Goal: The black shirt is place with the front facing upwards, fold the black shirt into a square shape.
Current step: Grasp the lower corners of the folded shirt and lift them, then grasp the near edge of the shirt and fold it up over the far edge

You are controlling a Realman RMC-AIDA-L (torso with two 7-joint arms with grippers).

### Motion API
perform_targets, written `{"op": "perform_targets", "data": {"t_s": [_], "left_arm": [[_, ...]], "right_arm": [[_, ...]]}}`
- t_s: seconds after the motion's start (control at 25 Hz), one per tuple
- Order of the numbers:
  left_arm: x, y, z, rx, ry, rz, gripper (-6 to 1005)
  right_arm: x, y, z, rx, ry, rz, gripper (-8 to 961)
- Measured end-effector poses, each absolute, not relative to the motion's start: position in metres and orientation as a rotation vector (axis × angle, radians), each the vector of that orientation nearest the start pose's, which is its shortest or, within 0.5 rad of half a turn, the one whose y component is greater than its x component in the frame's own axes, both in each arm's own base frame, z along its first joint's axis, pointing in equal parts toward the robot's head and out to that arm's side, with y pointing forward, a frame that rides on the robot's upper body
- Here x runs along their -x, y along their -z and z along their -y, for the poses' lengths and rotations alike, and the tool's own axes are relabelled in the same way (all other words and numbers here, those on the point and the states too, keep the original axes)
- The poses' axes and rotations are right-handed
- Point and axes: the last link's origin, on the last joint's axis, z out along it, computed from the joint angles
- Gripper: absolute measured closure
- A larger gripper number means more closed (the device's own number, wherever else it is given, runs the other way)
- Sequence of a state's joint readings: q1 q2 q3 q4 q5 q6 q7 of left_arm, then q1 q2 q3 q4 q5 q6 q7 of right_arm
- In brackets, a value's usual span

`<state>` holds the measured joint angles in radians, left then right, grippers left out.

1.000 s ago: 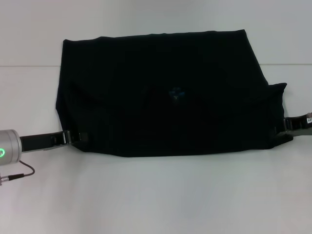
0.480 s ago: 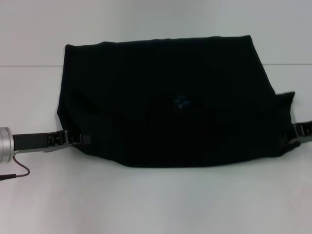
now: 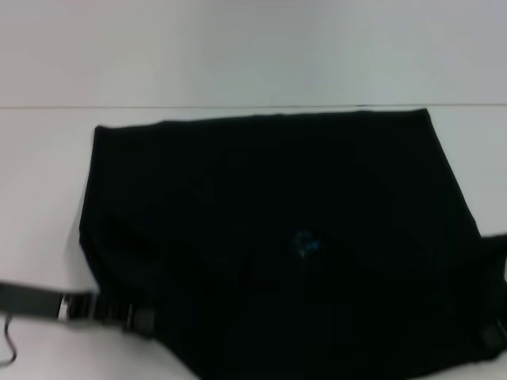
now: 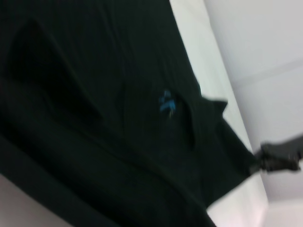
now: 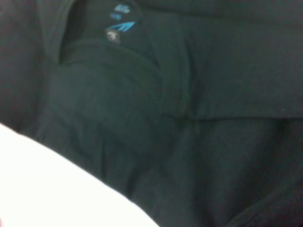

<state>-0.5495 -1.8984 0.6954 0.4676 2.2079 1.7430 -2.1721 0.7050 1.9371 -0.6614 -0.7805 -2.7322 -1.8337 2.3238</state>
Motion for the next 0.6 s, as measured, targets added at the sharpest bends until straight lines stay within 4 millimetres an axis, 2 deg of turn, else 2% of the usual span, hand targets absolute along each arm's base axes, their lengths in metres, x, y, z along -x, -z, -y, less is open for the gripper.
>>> {"op": "perform_targets", "data": {"t_s": [0.16,0.36,0.48,0.6], "left_arm": [[0.308,-0.025,-0.269,2.64,0.326,2.068,967],[0.31,-0.025,-0.251,2.69,0.219,2.163,967],[0.309,-0.024,-0.252,2.695,0.211,2.16,967],[0.305,-0.026,-0.259,2.684,0.288,2.133,967]], "right_arm": [[-0.297,-0.061,-0.305,2.625,0.382,-1.787,889],[-0.305,-0.054,-0.29,2.676,0.423,-1.8,889],[-0.307,-0.05,-0.289,2.68,0.415,-1.793,889],[-0.305,-0.051,-0.295,2.675,0.337,-1.784,888]]}}
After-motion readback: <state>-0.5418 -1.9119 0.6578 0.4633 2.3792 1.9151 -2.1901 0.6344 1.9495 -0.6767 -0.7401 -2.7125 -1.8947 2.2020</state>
